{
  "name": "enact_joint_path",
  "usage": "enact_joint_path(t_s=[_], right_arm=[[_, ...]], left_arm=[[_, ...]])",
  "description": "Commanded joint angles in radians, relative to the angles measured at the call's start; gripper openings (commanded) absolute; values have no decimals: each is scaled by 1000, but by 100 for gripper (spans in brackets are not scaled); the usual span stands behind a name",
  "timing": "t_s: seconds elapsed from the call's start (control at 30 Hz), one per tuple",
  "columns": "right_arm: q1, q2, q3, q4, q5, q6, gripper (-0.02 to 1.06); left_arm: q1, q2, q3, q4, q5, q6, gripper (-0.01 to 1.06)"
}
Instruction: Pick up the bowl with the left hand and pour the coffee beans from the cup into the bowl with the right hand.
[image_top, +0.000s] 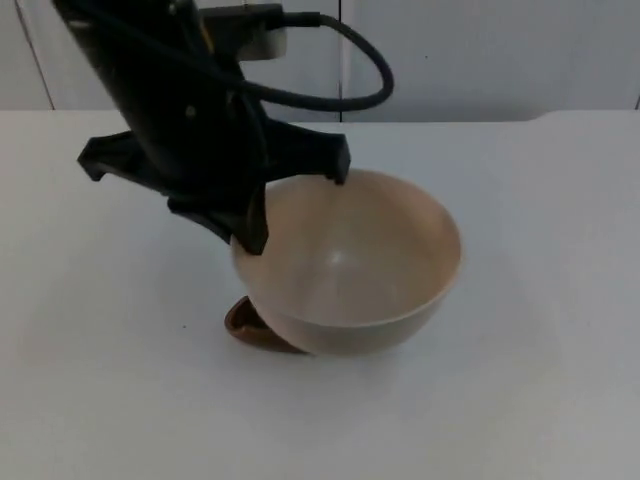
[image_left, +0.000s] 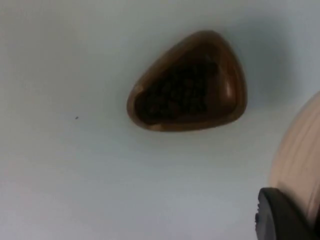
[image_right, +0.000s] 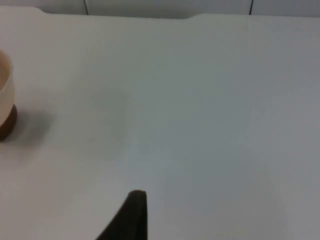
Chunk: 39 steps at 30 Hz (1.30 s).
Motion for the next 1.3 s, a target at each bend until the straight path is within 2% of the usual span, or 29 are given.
enact_joint_path(t_s=[0.0,0.23,0.43,0.7,1.07,1.27], right_arm=[[-4,-3,1,-3,-5,4,105],[-4,-3,1,-3,-5,4,105],[-5,-3,1,-1,-5,4,105],[-5,-3,1,6,-5,4,105],[-5,-3,-10,-1,-18,4,105],[-5,148,-80,-3,-80,4,105]], left_arm=[[-4,-54,53,-14,-42,-3,0],[-4,-216,262,-21,-73,-3,0],[-4,-302,378,-25,-88,-3,0],[-4,-364,433,-21,-91,-3,0],[-4,-366,438,-21,-89,15,0],[-4,-366,438,-21,-93,15,0]])
